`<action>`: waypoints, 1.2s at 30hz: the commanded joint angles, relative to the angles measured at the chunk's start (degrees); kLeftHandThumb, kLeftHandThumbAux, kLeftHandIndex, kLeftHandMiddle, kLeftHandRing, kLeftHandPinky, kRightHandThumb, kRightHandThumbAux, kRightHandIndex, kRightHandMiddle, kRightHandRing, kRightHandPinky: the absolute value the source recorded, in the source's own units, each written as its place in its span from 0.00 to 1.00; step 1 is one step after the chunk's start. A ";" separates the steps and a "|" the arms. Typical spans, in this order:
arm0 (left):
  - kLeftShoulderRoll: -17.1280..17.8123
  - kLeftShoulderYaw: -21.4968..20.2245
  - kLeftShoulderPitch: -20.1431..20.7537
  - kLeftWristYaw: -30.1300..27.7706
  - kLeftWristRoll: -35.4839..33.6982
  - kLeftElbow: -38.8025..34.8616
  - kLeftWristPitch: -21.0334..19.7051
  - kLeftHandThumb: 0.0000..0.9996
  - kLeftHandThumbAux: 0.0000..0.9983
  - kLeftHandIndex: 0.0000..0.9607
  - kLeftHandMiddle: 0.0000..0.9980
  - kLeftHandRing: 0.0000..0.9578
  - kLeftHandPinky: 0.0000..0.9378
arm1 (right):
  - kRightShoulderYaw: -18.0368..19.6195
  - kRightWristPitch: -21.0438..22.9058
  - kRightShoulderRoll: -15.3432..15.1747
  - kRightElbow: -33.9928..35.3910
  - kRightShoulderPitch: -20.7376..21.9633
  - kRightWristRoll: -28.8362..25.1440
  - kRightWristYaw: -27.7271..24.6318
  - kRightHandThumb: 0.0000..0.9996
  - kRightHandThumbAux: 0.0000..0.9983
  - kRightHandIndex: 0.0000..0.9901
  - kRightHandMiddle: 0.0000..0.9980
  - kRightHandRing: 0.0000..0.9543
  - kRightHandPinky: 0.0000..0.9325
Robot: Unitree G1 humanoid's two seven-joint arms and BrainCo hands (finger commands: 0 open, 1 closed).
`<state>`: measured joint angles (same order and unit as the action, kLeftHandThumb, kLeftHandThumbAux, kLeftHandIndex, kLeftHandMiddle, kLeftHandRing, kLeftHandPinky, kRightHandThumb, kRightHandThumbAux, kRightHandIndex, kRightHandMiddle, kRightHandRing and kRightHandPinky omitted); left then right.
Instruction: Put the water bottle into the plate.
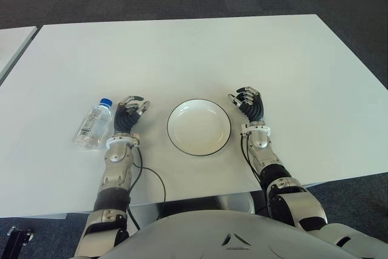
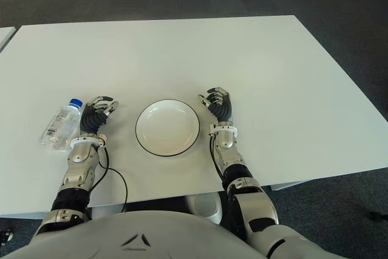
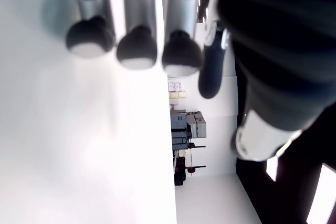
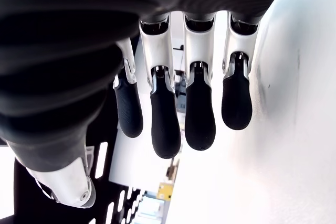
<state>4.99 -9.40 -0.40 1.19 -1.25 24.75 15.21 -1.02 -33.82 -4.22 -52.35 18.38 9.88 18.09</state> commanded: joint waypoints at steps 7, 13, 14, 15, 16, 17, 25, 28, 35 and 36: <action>-0.33 0.84 -2.26 -0.77 -0.26 0.44 -2.73 0.70 0.72 0.46 0.88 0.90 0.91 | 0.06 0.56 0.31 -0.37 -1.13 0.28 0.25 0.71 0.73 0.44 0.63 0.67 0.69; -0.96 2.35 -4.41 1.32 1.96 -6.03 -3.07 0.70 0.72 0.46 0.88 0.91 0.93 | 0.09 0.12 0.17 -0.59 -1.05 0.15 -0.07 0.71 0.73 0.44 0.62 0.67 0.68; -1.06 2.71 -4.81 2.01 2.76 -7.35 -3.12 0.70 0.72 0.46 0.88 0.92 0.93 | 0.08 0.05 0.13 -0.64 -1.03 0.17 -0.12 0.71 0.73 0.44 0.62 0.67 0.68; -1.14 3.26 -5.60 2.86 4.14 -9.72 -3.23 0.70 0.72 0.46 0.89 0.92 0.94 | 0.04 0.07 0.10 -0.65 -1.02 0.21 -0.16 0.71 0.73 0.44 0.62 0.67 0.68; -1.19 3.62 -6.14 3.38 5.04 -11.32 -3.43 0.70 0.72 0.46 0.89 0.92 0.94 | 0.02 0.11 0.08 -0.65 -1.02 0.23 -0.18 0.71 0.73 0.44 0.62 0.67 0.67; -1.18 4.03 -6.79 3.99 6.28 -13.03 -3.54 0.70 0.72 0.46 0.89 0.92 0.94 | 0.00 0.20 0.06 -0.64 -1.01 0.24 -0.22 0.71 0.73 0.44 0.62 0.67 0.67; 0.36 7.03 -12.27 10.39 19.98 -25.10 -4.81 0.70 0.72 0.46 0.87 0.90 0.90 | 0.01 0.34 -0.03 -0.80 -0.90 0.15 -0.61 0.71 0.73 0.44 0.63 0.67 0.67; 0.59 7.92 -14.59 11.65 24.36 -30.39 -5.92 0.70 0.72 0.46 0.87 0.90 0.90 | 0.08 0.35 -0.02 -0.88 -0.85 0.06 -0.72 0.71 0.73 0.44 0.62 0.67 0.67; 2.12 10.63 -16.42 19.98 41.90 -36.79 -7.41 0.71 0.72 0.46 0.87 0.90 0.92 | 0.13 0.64 0.13 -0.68 -0.82 -0.02 -0.73 0.71 0.73 0.44 0.62 0.67 0.68; 1.90 10.80 -16.53 20.65 43.12 -37.24 -7.94 0.71 0.72 0.46 0.87 0.90 0.92 | 0.10 0.68 0.13 -0.63 -0.83 0.00 -0.73 0.71 0.73 0.44 0.62 0.67 0.68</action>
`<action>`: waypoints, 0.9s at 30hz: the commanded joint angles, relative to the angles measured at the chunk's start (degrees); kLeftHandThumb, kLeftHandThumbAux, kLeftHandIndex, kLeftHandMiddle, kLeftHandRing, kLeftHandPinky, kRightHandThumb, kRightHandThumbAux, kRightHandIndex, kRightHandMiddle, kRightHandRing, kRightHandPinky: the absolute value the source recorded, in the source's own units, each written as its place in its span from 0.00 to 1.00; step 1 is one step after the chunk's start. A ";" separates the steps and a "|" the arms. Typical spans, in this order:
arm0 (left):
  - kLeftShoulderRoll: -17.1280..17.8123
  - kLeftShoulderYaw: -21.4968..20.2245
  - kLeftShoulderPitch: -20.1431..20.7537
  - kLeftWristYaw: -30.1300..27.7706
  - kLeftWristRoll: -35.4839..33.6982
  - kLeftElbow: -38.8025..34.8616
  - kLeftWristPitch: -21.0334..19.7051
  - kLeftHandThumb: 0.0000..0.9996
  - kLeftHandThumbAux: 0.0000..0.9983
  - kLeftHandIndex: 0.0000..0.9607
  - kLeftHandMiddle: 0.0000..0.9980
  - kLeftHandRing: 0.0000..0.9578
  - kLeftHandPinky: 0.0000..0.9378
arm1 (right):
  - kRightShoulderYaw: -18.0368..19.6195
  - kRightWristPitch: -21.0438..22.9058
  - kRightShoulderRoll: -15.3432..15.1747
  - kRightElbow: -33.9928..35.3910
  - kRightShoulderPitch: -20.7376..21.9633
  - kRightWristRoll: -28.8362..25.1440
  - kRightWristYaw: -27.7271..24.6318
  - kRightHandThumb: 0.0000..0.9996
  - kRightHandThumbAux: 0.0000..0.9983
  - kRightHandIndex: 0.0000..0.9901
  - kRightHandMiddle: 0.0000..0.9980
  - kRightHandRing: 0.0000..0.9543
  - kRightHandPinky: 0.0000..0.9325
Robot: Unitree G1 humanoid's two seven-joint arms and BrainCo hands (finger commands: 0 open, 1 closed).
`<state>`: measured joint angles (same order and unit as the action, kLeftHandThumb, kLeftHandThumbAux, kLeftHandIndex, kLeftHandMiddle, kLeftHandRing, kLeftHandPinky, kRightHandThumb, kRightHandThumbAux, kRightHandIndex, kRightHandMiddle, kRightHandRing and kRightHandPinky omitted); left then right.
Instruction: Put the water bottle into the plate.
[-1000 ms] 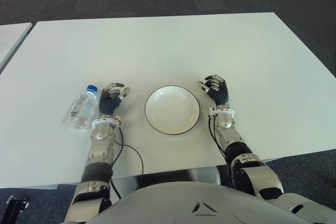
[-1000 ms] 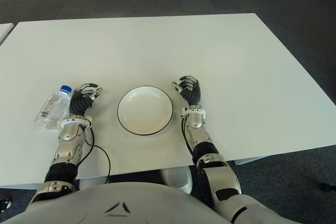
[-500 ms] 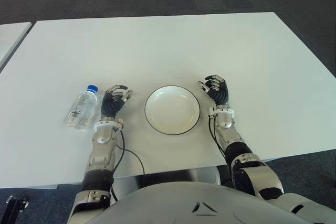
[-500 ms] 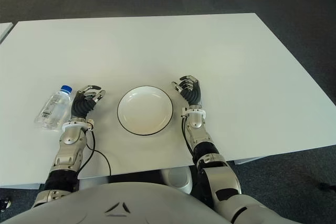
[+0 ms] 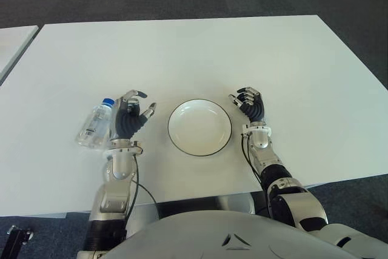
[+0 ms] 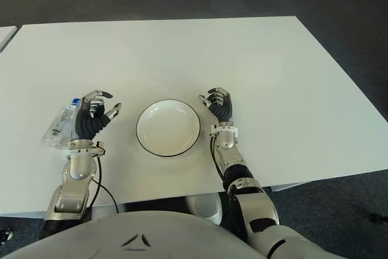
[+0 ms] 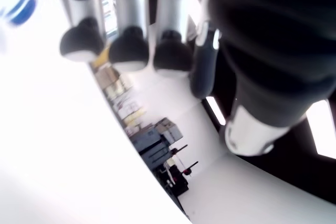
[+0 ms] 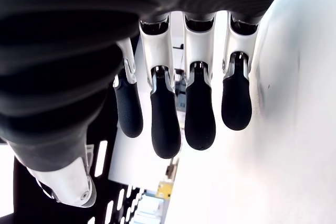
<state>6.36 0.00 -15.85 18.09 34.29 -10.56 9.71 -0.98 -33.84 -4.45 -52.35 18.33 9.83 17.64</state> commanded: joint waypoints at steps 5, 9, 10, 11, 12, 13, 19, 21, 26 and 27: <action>0.30 2.44 -1.49 9.42 14.98 -3.04 -4.77 0.71 0.72 0.46 0.86 0.90 0.91 | 0.06 0.88 0.34 -0.59 -0.74 -0.01 -0.59 0.71 0.73 0.44 0.63 0.67 0.68; -0.18 2.64 -2.87 9.88 17.29 -5.51 -7.23 0.71 0.72 0.46 0.85 0.88 0.87 | 0.03 1.00 0.36 -0.69 -0.64 0.05 -0.59 0.71 0.73 0.44 0.63 0.67 0.68; -0.25 2.70 -3.12 9.85 17.45 -5.97 -7.68 0.71 0.72 0.46 0.84 0.86 0.84 | 0.02 1.02 0.37 -0.69 -0.63 0.07 -0.58 0.71 0.73 0.44 0.63 0.67 0.68; -0.65 2.71 -3.41 9.94 17.72 -6.53 -8.50 0.71 0.72 0.46 0.83 0.85 0.82 | -0.02 1.01 0.37 -0.65 -0.65 0.15 -0.52 0.71 0.73 0.44 0.63 0.67 0.68; -0.89 2.76 -3.58 10.01 17.90 -6.89 -9.12 0.71 0.72 0.46 0.82 0.83 0.80 | -0.05 0.99 0.38 -0.62 -0.66 0.21 -0.48 0.71 0.73 0.44 0.63 0.67 0.68; -1.34 2.74 -3.75 10.25 18.24 -7.29 -9.95 0.71 0.72 0.46 0.80 0.82 0.78 | -0.09 1.00 0.38 -0.60 -0.66 0.29 -0.41 0.71 0.73 0.44 0.63 0.67 0.68; -3.18 2.61 -4.21 12.82 20.18 -8.54 -13.63 0.70 0.72 0.44 0.49 0.50 0.50 | -0.14 1.52 0.45 -0.55 -0.59 0.39 -0.29 0.71 0.73 0.44 0.62 0.67 0.67; -2.36 1.65 -3.41 14.11 20.52 -7.40 -14.19 0.65 0.72 0.38 0.38 0.38 0.40 | -0.13 1.57 0.50 -0.55 -0.56 0.39 -0.21 0.71 0.73 0.44 0.62 0.67 0.67; 0.28 -0.33 -0.76 18.42 21.71 -2.10 -15.06 0.46 0.70 0.10 0.14 0.13 0.11 | -0.19 1.26 0.59 -0.51 -0.61 0.45 -0.08 0.71 0.73 0.44 0.62 0.67 0.68; 0.26 -0.17 -0.71 19.07 22.36 -1.89 -15.52 0.45 0.69 0.08 0.11 0.10 0.09 | -0.20 1.19 0.61 -0.49 -0.62 0.48 -0.04 0.71 0.73 0.44 0.62 0.67 0.68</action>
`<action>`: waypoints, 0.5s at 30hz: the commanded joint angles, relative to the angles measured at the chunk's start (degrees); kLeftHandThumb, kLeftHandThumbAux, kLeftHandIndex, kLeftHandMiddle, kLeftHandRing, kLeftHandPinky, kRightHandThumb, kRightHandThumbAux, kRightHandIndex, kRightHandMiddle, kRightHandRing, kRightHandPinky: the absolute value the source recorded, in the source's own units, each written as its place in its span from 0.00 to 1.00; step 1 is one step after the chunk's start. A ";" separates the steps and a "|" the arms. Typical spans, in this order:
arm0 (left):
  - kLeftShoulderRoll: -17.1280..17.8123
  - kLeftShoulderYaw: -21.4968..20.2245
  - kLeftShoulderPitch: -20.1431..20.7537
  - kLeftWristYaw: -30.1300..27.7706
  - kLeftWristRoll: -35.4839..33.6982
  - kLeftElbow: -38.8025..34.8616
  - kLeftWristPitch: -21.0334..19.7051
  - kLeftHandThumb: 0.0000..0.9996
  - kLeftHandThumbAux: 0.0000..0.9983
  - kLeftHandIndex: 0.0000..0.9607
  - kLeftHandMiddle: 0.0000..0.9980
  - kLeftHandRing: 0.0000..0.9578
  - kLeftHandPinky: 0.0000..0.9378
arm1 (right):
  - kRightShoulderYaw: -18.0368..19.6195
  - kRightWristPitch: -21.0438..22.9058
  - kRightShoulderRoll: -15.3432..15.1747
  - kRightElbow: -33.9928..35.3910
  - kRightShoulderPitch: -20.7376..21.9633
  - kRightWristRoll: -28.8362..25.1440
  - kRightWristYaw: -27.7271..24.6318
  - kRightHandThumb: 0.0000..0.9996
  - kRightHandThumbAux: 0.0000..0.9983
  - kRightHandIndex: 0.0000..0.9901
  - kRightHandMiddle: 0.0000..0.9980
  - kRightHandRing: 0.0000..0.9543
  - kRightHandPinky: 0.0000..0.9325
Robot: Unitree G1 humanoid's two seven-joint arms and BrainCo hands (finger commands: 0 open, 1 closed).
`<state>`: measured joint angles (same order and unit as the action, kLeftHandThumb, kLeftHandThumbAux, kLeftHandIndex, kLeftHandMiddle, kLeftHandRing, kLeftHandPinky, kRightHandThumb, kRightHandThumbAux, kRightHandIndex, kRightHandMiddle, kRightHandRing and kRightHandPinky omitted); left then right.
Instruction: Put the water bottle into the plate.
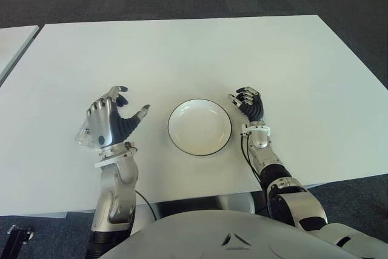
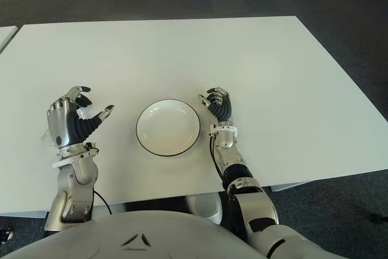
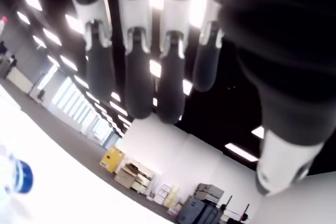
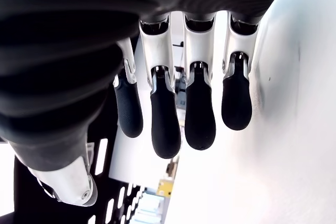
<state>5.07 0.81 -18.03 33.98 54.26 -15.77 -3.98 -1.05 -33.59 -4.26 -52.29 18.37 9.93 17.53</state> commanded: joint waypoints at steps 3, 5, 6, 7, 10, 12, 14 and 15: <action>0.84 -0.58 1.33 3.88 4.87 3.70 -5.77 0.43 0.62 0.02 0.04 0.03 0.03 | -0.18 1.03 0.48 -0.42 -0.73 0.46 0.20 0.71 0.73 0.44 0.62 0.67 0.68; 0.61 -0.49 1.24 3.57 5.60 4.17 -8.00 0.44 0.55 0.01 0.02 0.01 0.01 | -0.20 1.16 0.51 -0.41 -0.73 0.50 0.28 0.71 0.73 0.44 0.62 0.67 0.68; 0.55 -0.45 1.20 3.34 5.83 4.43 -9.04 0.46 0.49 0.01 0.01 0.01 0.01 | -0.21 1.24 0.53 -0.42 -0.71 0.52 0.32 0.71 0.73 0.44 0.62 0.67 0.68; 0.55 -0.38 1.18 3.20 5.95 4.57 -9.73 0.46 0.47 0.00 0.01 0.01 0.01 | -0.21 1.29 0.53 -0.43 -0.70 0.53 0.35 0.71 0.73 0.44 0.62 0.67 0.68; 0.17 0.00 1.77 0.54 7.33 4.69 -14.37 0.49 0.37 0.00 0.00 0.00 0.00 | -0.18 1.64 0.63 -0.47 -0.65 0.49 0.47 0.71 0.73 0.44 0.62 0.67 0.68; 0.17 0.11 2.71 -1.19 7.67 5.62 -17.26 0.51 0.31 0.00 0.00 0.00 0.00 | -0.10 1.57 0.68 -0.52 -0.63 0.32 0.35 0.71 0.73 0.44 0.62 0.66 0.68; -0.03 0.37 3.44 -3.01 8.27 6.00 -20.20 0.52 0.28 0.00 0.00 0.00 0.00 | 0.03 1.29 0.63 -0.81 -0.54 0.10 0.10 0.71 0.73 0.44 0.62 0.66 0.68; -0.01 0.58 3.58 -3.42 8.40 5.96 -21.03 0.53 0.27 0.00 0.00 0.00 0.00 | 0.06 1.23 0.61 -0.88 -0.52 0.06 0.05 0.71 0.73 0.44 0.62 0.66 0.68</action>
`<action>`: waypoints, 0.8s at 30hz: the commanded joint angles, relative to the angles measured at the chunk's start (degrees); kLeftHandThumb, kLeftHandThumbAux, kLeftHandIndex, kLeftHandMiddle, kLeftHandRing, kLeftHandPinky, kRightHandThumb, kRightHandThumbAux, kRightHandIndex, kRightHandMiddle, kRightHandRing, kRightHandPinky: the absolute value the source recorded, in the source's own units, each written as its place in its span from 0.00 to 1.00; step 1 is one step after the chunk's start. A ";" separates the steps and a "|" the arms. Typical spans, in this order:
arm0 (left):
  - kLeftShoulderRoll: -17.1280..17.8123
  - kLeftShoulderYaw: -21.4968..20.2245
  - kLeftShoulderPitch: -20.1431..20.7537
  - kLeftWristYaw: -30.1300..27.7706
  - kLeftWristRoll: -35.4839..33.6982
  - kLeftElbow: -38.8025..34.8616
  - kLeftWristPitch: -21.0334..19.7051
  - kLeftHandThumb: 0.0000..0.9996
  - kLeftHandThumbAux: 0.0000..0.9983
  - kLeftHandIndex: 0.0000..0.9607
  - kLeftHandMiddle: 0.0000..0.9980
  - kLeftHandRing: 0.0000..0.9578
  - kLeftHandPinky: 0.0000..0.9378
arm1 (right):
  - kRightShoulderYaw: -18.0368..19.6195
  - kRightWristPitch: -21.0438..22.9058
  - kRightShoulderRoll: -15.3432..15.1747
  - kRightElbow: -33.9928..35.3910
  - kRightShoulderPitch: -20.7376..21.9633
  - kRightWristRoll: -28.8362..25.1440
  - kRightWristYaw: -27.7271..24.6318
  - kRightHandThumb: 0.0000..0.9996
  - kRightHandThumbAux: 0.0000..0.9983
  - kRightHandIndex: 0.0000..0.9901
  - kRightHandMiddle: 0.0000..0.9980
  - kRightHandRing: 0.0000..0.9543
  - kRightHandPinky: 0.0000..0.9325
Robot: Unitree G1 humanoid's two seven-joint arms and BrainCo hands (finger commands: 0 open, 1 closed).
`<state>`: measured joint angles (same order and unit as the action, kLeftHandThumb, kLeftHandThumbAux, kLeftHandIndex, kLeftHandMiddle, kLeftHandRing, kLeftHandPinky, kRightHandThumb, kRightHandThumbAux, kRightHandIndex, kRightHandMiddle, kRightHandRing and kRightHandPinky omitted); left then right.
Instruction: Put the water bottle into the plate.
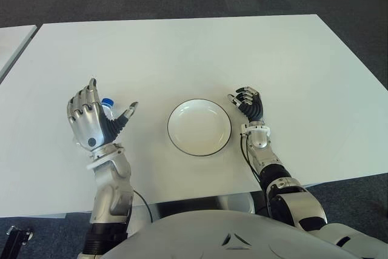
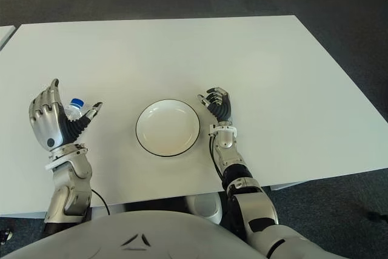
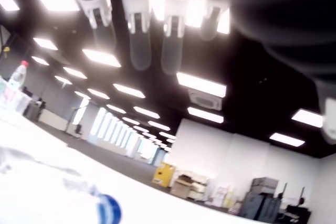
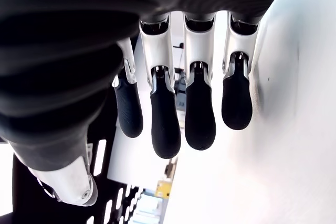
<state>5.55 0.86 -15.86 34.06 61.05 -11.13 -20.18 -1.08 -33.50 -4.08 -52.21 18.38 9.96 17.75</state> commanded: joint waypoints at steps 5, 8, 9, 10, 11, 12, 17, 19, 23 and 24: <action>0.28 1.23 3.05 -5.49 1.77 3.41 -8.66 0.56 0.22 0.00 0.00 0.00 0.00 | 0.21 0.85 0.53 -0.95 -0.63 -0.16 -0.24 0.71 0.73 0.44 0.62 0.66 0.68; 0.97 1.41 4.38 -6.21 1.35 5.75 -9.99 0.56 0.21 0.00 0.00 0.00 0.00 | 0.19 0.71 0.49 -0.92 -0.66 -0.10 -0.19 0.71 0.73 0.44 0.62 0.66 0.68; 1.25 1.40 4.98 -6.40 1.00 6.87 -10.33 0.56 0.21 0.00 0.00 0.00 0.00 | 0.16 0.72 0.49 -0.83 -0.69 -0.05 -0.15 0.71 0.73 0.44 0.62 0.66 0.68; 1.49 1.44 5.52 -6.85 0.67 7.95 -10.78 0.56 0.20 0.00 0.00 0.00 0.00 | 0.12 0.81 0.50 -0.69 -0.73 0.03 -0.04 0.71 0.73 0.44 0.62 0.66 0.68; 1.66 1.52 5.86 -7.13 0.44 8.62 -11.12 0.56 0.20 0.00 0.00 0.00 0.00 | 0.10 0.88 0.51 -0.60 -0.75 0.08 0.03 0.71 0.73 0.44 0.62 0.66 0.68; 1.79 1.67 6.00 -7.43 0.33 8.93 -11.46 0.56 0.20 0.00 0.00 0.00 0.00 | 0.08 0.98 0.53 -0.47 -0.80 0.14 0.13 0.71 0.73 0.44 0.62 0.66 0.68; 2.75 2.31 7.27 -8.25 -0.67 12.08 -12.41 0.55 0.19 0.00 0.00 0.00 0.00 | 0.05 1.02 0.46 -0.16 -0.97 0.27 0.17 0.71 0.73 0.44 0.62 0.66 0.67; 3.22 2.60 7.91 -8.64 -1.15 13.62 -12.79 0.54 0.19 0.00 0.00 0.00 0.00 | 0.05 0.87 0.44 -0.19 -0.98 0.26 0.11 0.71 0.73 0.44 0.62 0.66 0.67; 4.20 3.07 9.94 -9.27 -2.47 18.13 -13.50 0.54 0.19 0.00 0.00 0.00 0.00 | 0.08 0.75 0.39 -0.20 -1.02 0.24 0.01 0.71 0.73 0.44 0.62 0.66 0.68; 4.48 3.07 10.77 -9.15 -3.12 20.09 -13.34 0.54 0.19 0.00 0.00 0.00 0.00 | 0.09 0.81 0.40 -0.18 -1.02 0.22 0.01 0.71 0.73 0.44 0.62 0.66 0.68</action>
<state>9.06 3.40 -6.76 26.20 59.46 5.04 -33.10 -1.04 -33.51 -3.79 -51.96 18.31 9.94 17.75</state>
